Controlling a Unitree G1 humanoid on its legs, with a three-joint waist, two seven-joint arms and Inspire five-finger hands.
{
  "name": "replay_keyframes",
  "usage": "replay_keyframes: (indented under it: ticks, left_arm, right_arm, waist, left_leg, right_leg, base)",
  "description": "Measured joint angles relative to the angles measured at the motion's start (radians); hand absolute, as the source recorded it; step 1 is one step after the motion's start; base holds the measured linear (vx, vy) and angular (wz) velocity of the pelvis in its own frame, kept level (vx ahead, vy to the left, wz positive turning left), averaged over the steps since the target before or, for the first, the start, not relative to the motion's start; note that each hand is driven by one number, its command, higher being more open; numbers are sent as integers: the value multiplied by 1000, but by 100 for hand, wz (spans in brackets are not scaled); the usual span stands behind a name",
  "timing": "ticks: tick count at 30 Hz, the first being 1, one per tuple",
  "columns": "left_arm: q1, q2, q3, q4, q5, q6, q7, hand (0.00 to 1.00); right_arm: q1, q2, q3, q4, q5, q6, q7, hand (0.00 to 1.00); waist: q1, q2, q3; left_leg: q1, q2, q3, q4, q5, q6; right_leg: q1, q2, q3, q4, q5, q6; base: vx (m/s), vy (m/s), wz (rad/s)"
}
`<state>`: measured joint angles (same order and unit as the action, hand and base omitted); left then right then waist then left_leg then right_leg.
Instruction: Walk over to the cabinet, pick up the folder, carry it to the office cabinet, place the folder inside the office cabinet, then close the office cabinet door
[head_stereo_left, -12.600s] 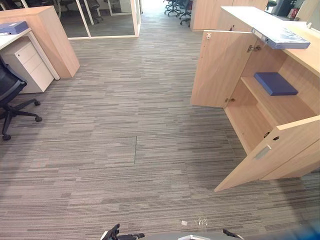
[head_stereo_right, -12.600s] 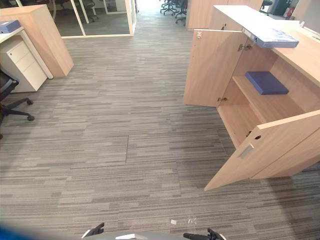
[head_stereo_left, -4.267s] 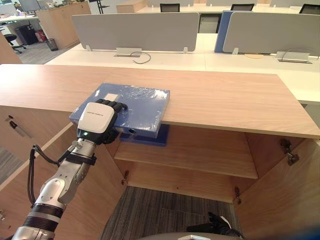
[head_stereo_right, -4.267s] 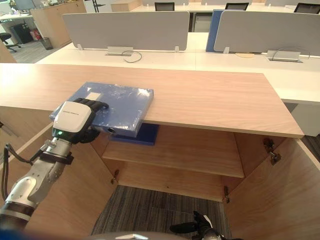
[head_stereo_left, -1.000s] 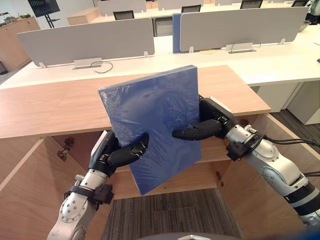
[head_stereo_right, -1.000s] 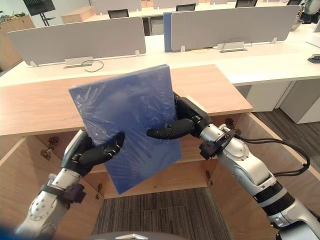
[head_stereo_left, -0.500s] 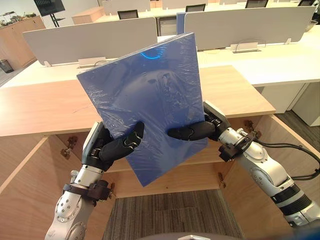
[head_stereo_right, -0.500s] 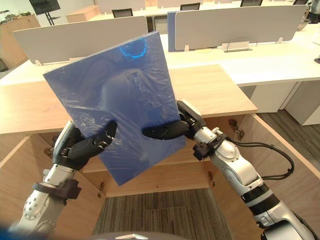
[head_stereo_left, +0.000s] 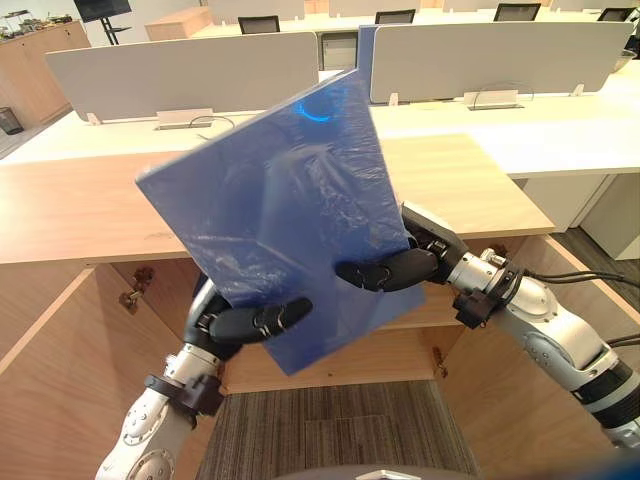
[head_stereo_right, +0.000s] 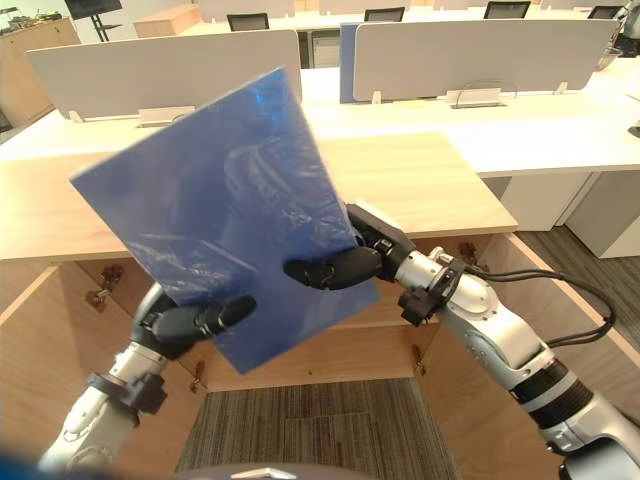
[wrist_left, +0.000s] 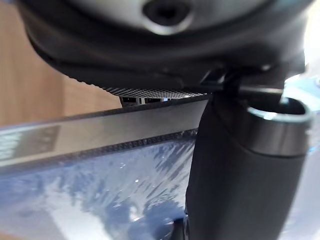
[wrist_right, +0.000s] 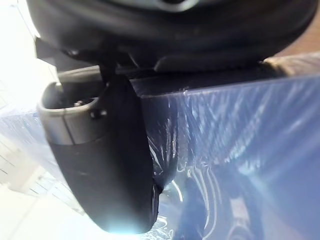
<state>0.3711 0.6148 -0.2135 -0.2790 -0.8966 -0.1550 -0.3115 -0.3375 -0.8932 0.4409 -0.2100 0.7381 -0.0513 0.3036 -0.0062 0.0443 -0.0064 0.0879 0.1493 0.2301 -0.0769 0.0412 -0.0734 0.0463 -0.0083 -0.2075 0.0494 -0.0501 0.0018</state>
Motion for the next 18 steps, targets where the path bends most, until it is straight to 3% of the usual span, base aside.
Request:
replay_keyframes:
  ticks: [3, 6, 9, 12, 16, 18]
  left_arm:
    - [1, 36, -98, 107, 4, 55, -81, 100]
    - [-1, 30, -198, 220, 52, 101, -153, 100]
    - [-13, -36, -212, 406, 121, 117, -175, 100]
    - [-39, -70, -202, 601, 227, 125, -172, 100]
    - [-40, -96, -200, 769, 402, 124, -155, 100]
    - [-42, -129, -200, 870, 516, 120, -152, 100]
  right_arm:
    - [-34, -12, 9, -71, -112, 0, 5, 0]
    - [-65, 47, 4, -174, -198, -38, 4, 0]
    - [-65, 161, -4, -263, -233, -132, 15, 0]
    - [-62, 202, -4, -288, -306, -213, 15, 0]
    - [-4, 180, 76, -216, -434, -235, 20, 0]
    - [53, 150, 156, -105, -579, -224, 24, 0]
  waist:
    - [-6, -3, -2]
    - [-14, -4, -2]
    - [-13, -5, -3]
    - [-8, -11, -7]
    - [-6, -21, -13]
    - [-1, -30, -12]
  left_leg:
    - [-2, 3, 10, -3, 0, 0]
    - [-2, 6, 20, -5, 0, -1]
    - [-4, 7, 28, -5, 0, -1]
    - [-3, 7, 27, -5, 0, -1]
    - [-3, 6, 27, 0, -1, 0]
    - [-4, 7, 27, 1, -2, 1]
  right_leg:
    - [-12, 5, 13, 1, 0, 0]
    - [-18, 9, 22, 1, 0, 0]
    - [-25, 10, 29, 2, 0, 0]
    - [-25, 9, 29, 3, 0, 0]
    - [-24, 8, 31, 3, -1, -1]
    - [-25, 8, 32, 4, -1, -1]
  base:
    - [0, 0, -10]
    - [13, -3, -9]
    - [8, -5, -7]
    - [0, 0, 0]
    - [-34, 1, 0]
    - [-35, -1, 0]
